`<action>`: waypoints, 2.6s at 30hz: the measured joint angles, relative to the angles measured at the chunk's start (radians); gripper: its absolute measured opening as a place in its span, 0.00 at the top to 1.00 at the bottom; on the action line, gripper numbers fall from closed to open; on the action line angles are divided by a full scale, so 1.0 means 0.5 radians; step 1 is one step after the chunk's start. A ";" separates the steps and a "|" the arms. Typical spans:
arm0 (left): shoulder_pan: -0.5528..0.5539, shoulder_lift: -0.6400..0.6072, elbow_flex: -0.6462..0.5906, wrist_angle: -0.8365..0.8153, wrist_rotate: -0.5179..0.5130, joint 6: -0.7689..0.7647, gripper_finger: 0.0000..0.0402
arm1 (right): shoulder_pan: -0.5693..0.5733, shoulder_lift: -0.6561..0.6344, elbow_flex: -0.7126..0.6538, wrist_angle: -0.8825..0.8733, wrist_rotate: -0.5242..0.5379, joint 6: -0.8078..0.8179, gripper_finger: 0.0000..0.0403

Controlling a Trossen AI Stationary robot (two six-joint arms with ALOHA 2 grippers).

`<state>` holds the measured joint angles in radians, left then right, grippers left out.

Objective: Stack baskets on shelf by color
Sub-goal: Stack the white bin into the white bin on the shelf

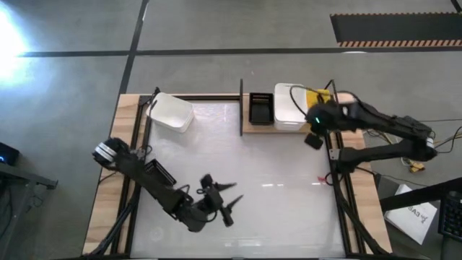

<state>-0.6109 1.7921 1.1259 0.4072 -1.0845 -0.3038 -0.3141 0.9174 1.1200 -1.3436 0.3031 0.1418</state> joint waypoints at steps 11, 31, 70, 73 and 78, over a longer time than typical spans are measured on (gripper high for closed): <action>0.311 -0.544 0.310 -1.647 -0.069 -0.398 0.53 | 1.433 -0.186 -0.974 1.514 0.160 0.531 0.93; 1.675 -0.680 0.038 -3.176 0.985 -1.043 0.61 | 2.230 1.122 -1.257 3.135 0.671 0.888 0.93; 1.291 -0.684 -0.549 -2.036 1.739 -0.788 1.00 | 2.751 0.849 -1.020 2.734 0.887 0.883 0.93; 0.973 -0.678 -0.508 -1.838 1.732 -0.981 1.00 | 2.808 0.811 -1.024 2.688 0.976 0.883 0.93; 0.541 -0.470 -0.306 -1.488 1.568 -1.058 1.00 | 2.845 0.799 -1.028 2.684 1.019 0.883 0.93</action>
<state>-0.3405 1.5573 0.9729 -0.3368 -0.3007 -0.8326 1.1086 1.3170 0.6060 -0.0017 0.8124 0.5833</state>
